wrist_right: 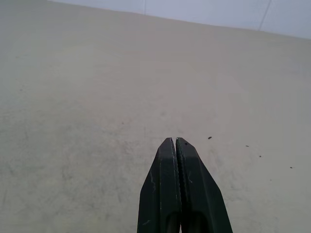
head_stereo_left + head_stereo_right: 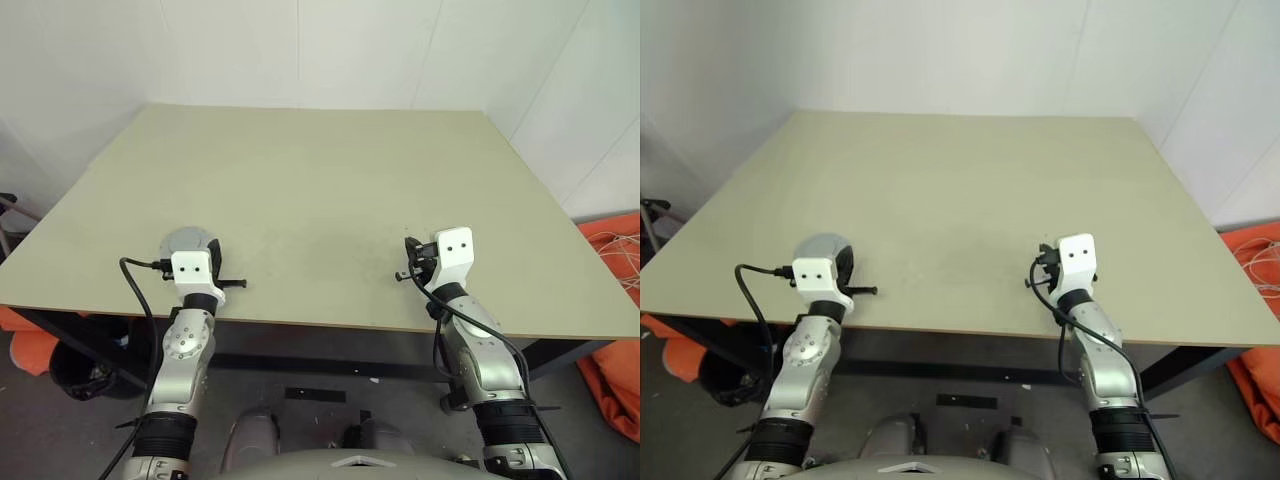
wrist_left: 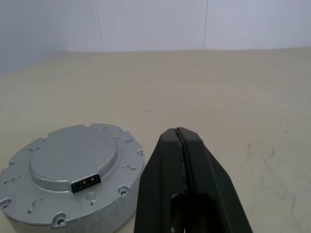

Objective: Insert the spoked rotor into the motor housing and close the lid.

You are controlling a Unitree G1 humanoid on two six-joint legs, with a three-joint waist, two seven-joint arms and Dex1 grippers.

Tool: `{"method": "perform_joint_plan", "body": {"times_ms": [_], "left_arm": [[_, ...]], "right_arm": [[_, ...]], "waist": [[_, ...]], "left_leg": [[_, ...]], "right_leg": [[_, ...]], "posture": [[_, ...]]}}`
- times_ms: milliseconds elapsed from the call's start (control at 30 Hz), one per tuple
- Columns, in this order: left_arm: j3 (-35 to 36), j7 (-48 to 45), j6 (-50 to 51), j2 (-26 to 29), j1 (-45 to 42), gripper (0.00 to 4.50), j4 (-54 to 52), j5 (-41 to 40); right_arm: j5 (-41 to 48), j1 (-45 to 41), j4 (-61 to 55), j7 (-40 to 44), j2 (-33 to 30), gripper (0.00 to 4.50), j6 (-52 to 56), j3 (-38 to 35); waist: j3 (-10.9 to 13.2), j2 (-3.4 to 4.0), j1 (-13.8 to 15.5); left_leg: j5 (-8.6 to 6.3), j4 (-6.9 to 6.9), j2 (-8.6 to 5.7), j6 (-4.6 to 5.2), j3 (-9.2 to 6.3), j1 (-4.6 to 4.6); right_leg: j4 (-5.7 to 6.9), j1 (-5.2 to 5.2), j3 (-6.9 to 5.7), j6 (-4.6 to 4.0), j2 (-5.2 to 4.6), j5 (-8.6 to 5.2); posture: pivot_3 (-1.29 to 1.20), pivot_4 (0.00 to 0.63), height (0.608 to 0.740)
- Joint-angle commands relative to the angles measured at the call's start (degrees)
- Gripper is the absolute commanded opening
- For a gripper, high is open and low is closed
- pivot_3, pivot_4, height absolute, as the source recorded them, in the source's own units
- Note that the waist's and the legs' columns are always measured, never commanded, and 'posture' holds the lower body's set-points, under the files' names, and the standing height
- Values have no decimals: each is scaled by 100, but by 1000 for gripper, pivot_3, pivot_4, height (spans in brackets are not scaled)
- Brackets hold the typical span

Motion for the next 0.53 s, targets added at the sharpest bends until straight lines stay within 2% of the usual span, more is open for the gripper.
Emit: {"method": "perform_joint_plan", "body": {"times_ms": [33, 533], "left_arm": [[88, 9, -62, -19, -101, 0, -88, 124], [88, -212, -220, -42, -93, 0, -136, 202]], "right_arm": [[-33, -118, -34, 16, 17, 27, -133, -37], [91, -146, 14, -152, 148, 27, -149, -237]], "waist": [[0, 0, 0], [0, 0, -1]], "left_leg": [[0, 0, 0, 0, 0, 0], [0, -1, 0, 0, 0, 0]], "right_leg": [[0, 0, 0, 0, 0, 0], [0, -1, 0, 0, 0, 0]], "posture": [[0, 0, 740], [0, 0, 740]]}}
